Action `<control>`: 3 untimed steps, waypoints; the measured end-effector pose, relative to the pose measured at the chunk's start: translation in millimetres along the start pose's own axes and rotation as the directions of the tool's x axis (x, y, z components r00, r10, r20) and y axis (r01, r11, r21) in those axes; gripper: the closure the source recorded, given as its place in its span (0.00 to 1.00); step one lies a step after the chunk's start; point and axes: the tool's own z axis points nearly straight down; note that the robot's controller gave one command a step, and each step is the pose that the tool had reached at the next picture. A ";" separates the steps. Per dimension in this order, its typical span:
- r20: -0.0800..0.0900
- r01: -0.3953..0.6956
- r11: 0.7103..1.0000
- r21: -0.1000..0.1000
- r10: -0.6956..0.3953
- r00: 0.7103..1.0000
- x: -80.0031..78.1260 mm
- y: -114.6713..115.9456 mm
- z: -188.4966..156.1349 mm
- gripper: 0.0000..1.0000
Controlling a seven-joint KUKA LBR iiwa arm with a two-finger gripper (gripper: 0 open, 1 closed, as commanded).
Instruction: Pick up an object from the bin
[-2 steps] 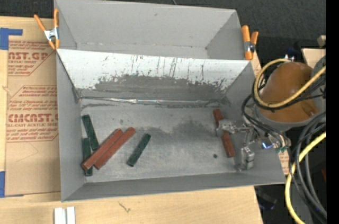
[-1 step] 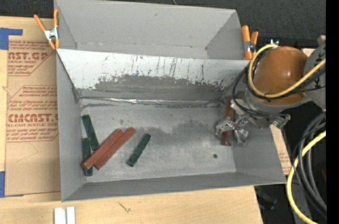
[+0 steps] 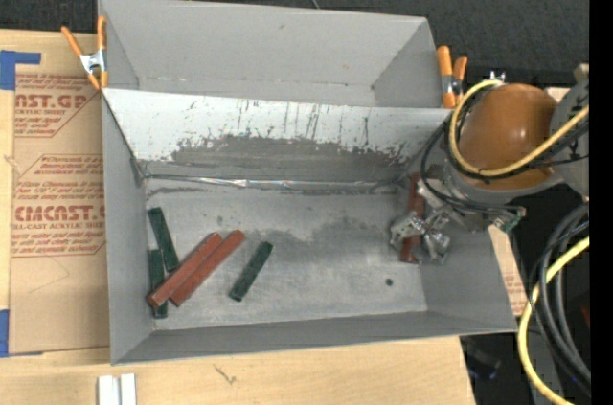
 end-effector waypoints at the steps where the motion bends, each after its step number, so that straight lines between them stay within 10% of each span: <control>1: 0.000 0.000 1.000 0.000 0.000 1.000 0.1 0.0 0.0 1.00; 2: 0.000 0.000 1.000 0.000 0.000 1.000 0.1 -0.1 0.0 1.00; 3: -0.003 0.328 0.945 -0.002 -0.328 0.945 -2.7 17.6 -162.0 1.00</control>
Offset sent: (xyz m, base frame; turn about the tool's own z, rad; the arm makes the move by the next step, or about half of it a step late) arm 0.0000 0.0000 0.0000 0.0000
